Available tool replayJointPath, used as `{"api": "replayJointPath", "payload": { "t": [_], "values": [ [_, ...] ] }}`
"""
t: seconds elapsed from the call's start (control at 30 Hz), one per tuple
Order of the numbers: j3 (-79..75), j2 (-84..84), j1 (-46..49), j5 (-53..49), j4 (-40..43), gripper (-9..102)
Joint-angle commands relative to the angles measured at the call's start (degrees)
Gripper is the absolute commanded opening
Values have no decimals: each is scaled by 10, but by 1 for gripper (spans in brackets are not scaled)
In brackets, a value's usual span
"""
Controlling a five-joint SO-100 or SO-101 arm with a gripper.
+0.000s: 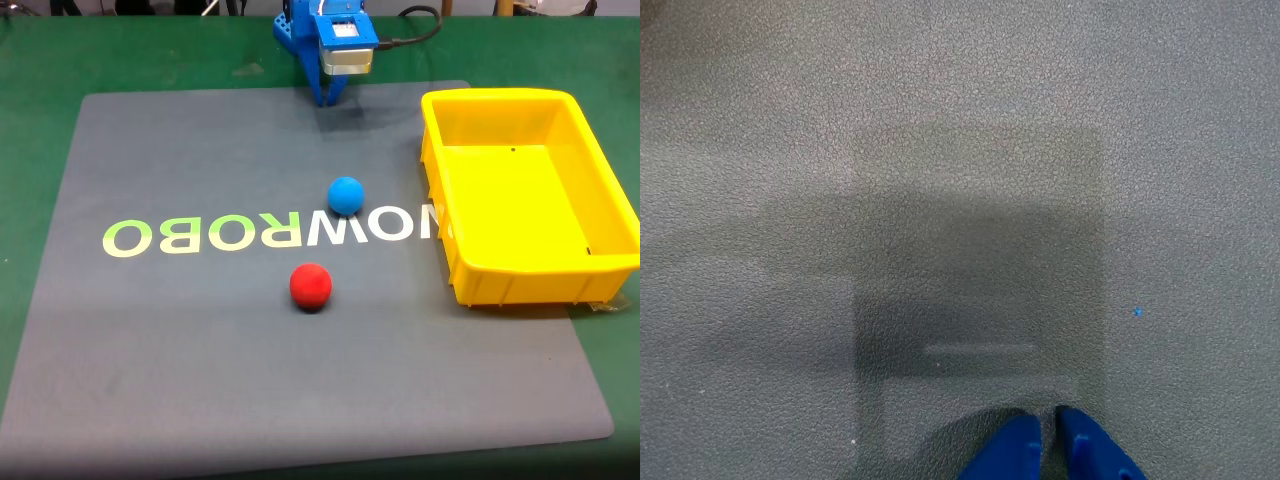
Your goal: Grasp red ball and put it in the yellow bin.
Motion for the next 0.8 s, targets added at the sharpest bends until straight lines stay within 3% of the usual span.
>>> {"api": "replayJointPath", "payload": {
  "t": [0.0, 0.67, 0.7, 0.77],
  "values": [
    [18, 7, -9, 12, 5, 0],
    [18, 7, -9, 11, 1, 0],
    [18, 7, -9, 17, -4, 2],
    [18, 6, -9, 44, -21, 16]
  ]
}}
